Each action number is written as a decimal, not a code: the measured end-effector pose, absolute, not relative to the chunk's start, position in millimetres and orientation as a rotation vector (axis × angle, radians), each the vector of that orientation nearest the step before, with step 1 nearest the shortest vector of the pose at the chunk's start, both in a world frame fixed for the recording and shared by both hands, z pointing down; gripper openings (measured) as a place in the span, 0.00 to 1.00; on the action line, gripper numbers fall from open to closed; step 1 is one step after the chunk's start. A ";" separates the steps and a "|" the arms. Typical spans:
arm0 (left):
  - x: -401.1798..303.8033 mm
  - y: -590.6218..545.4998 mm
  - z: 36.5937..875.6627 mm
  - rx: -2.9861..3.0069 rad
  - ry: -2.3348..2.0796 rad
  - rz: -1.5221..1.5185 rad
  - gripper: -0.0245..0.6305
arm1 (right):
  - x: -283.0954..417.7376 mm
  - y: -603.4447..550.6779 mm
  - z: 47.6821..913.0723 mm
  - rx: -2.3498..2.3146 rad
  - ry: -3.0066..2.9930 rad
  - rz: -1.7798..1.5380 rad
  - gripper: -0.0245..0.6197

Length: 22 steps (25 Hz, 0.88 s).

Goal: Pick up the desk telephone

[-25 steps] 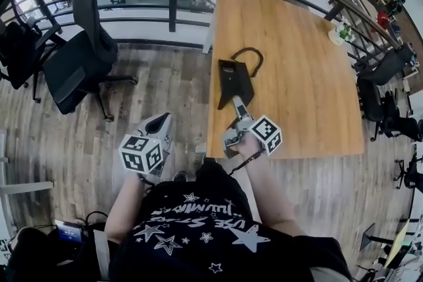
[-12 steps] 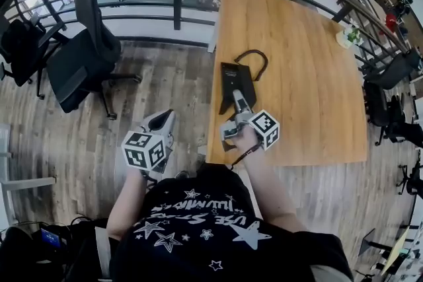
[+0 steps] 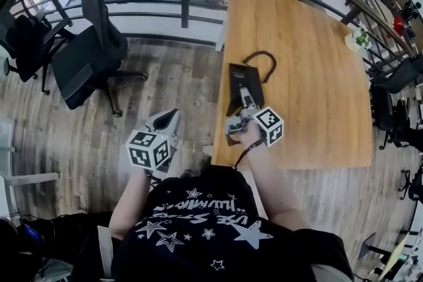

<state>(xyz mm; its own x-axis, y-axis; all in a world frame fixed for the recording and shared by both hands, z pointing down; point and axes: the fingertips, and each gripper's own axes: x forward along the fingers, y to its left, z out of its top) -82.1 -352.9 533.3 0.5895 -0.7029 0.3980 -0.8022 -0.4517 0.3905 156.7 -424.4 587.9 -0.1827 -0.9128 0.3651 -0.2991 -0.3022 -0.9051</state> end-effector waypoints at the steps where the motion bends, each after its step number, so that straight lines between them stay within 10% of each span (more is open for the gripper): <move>1: -82.8 -352.8 533.6 2.274 -1.193 0.241 0.04 | 157.5 -424.0 590.0 -1.567 1.402 -1.515 0.45; 22: -102.4 -345.1 537.9 2.269 -1.173 0.266 0.04 | 165.0 -409.6 580.8 -1.510 1.340 -1.520 0.33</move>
